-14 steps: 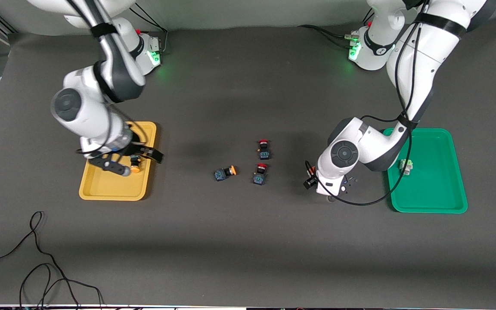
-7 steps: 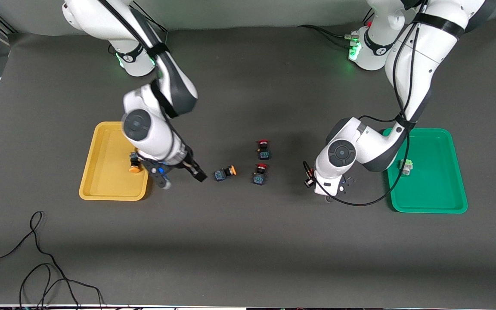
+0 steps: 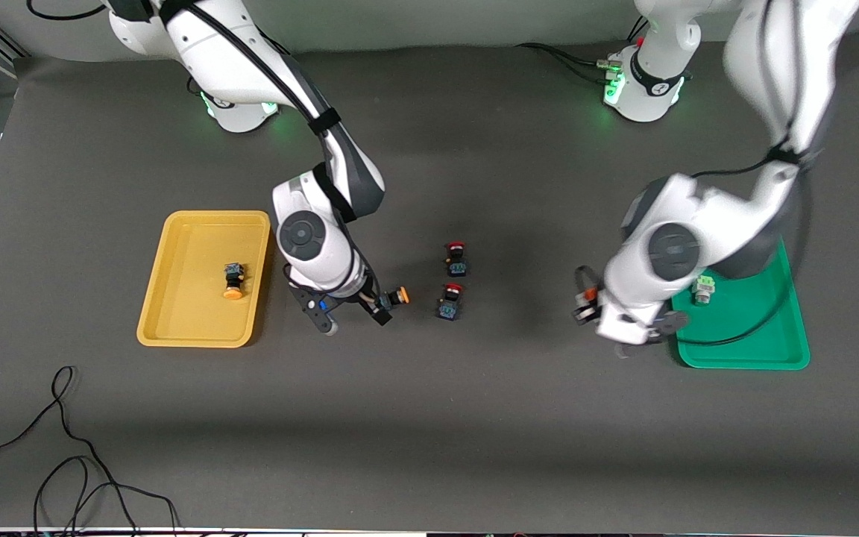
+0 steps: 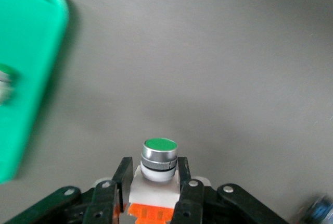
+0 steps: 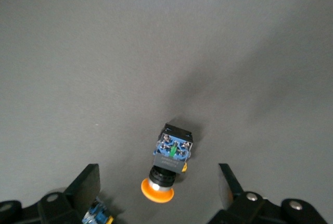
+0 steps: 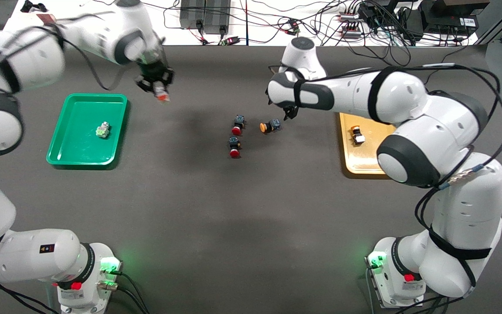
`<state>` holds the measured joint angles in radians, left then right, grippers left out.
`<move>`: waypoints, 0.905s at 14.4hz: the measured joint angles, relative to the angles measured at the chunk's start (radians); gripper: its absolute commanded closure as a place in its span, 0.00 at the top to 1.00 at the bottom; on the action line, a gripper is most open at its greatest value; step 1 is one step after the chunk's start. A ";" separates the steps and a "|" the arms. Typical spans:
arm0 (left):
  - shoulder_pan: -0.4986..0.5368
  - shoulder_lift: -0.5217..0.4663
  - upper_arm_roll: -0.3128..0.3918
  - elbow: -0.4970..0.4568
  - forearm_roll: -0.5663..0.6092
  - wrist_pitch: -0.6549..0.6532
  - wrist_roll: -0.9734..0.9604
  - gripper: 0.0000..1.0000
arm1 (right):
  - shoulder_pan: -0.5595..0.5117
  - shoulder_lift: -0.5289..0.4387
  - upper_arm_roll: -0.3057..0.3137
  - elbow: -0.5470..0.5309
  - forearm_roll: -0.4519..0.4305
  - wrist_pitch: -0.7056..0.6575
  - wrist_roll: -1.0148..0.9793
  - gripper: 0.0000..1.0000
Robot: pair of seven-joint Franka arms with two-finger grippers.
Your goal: Place green and yellow buttons in trays
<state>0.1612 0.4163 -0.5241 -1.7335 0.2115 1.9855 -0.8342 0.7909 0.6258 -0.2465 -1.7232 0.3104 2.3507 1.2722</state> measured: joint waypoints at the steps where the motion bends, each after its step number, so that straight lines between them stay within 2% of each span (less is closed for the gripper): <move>1: 0.047 -0.042 -0.001 0.000 -0.025 -0.061 0.122 0.14 | 0.008 0.019 0.000 0.000 0.000 0.016 0.003 1.00; 4: 0.235 -0.141 0.001 -0.013 -0.049 -0.201 0.516 0.15 | 0.022 0.076 0.002 0.001 0.000 0.075 0.007 0.99; 5: 0.313 -0.158 0.003 -0.021 -0.049 -0.213 0.649 0.15 | 0.027 0.091 0.002 0.001 0.000 0.090 0.007 0.93; 6: 0.392 -0.165 0.005 -0.028 -0.048 -0.214 0.771 0.15 | 0.030 0.102 0.002 0.001 0.000 0.106 0.007 0.66; 7: 0.464 -0.166 0.007 -0.033 -0.043 -0.209 0.874 0.15 | 0.032 0.110 0.002 0.001 0.000 0.117 0.007 0.05; 8: 0.525 -0.164 0.010 -0.042 -0.032 -0.196 0.954 0.15 | 0.033 0.116 0.002 0.001 0.000 0.123 0.007 0.00; 10: 0.599 -0.159 0.011 -0.093 -0.018 -0.097 1.036 0.15 | 0.034 0.119 0.002 0.002 0.000 0.124 0.007 0.00; 13: 0.614 -0.139 0.019 -0.283 0.006 0.200 1.043 0.17 | 0.034 0.115 0.000 0.013 0.001 0.124 0.008 0.00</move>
<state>0.7750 0.2772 -0.5052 -2.0160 0.2177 2.1853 0.2083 0.8247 0.7411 -0.2460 -1.7102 0.3110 2.4746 1.2798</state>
